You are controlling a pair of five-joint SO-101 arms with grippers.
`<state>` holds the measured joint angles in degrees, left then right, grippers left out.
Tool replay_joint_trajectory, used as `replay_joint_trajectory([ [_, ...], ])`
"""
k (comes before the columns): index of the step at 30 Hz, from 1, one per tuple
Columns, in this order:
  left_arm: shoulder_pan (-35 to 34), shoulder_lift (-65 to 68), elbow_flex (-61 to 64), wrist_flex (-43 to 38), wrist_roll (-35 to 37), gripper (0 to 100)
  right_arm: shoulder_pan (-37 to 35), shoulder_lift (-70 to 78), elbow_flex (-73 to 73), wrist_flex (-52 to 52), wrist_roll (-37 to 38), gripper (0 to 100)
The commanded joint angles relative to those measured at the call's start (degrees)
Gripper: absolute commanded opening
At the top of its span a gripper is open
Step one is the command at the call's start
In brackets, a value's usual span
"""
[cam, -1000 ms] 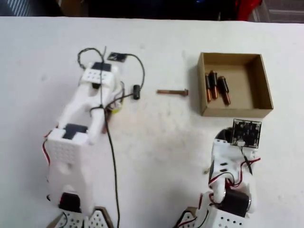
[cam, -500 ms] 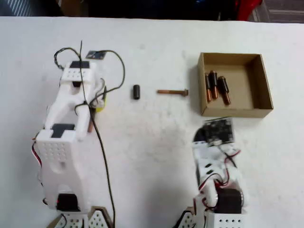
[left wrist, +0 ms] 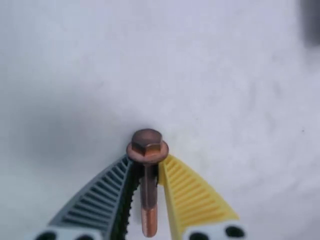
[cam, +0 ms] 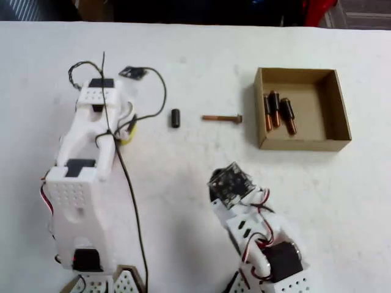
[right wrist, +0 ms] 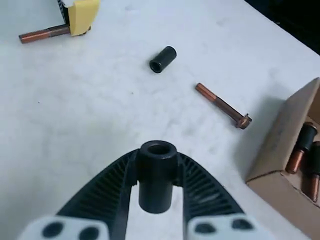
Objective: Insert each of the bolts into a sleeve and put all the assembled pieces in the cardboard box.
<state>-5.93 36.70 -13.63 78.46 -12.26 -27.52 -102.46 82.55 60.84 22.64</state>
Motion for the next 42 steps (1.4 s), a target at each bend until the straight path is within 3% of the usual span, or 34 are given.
replay_joint_trajectory([
  [1,-0.4,-0.7,-1.8,-1.3,4.7,2,-4.6,-0.6,-0.4,-1.9,0.9,1.7],
  [5,-0.4,-0.7,-1.8,-1.3,12.6,2,-9.3,-0.5,-0.4,-2.5,0.9,1.7],
  [8,-0.4,-0.7,-1.8,-1.2,20.0,2,-8.8,-0.5,-0.4,-2.3,0.9,1.7],
  [10,-0.4,-0.7,-1.8,-1.3,21.2,2,-8.1,-0.5,-0.1,-2.3,0.7,1.7],
  [22,-0.4,-0.7,-1.9,-1.3,21.0,3,-8.0,-0.5,2.7,-2.3,0.9,1.7],
  [28,-0.5,-0.7,-1.4,-1.1,15.3,16,-8.0,-0.5,2.7,-2.3,0.9,1.7],
  [42,-0.5,-0.7,-1.5,-1.4,10.1,15,-8.0,-0.5,2.8,-2.2,0.9,1.7],
])
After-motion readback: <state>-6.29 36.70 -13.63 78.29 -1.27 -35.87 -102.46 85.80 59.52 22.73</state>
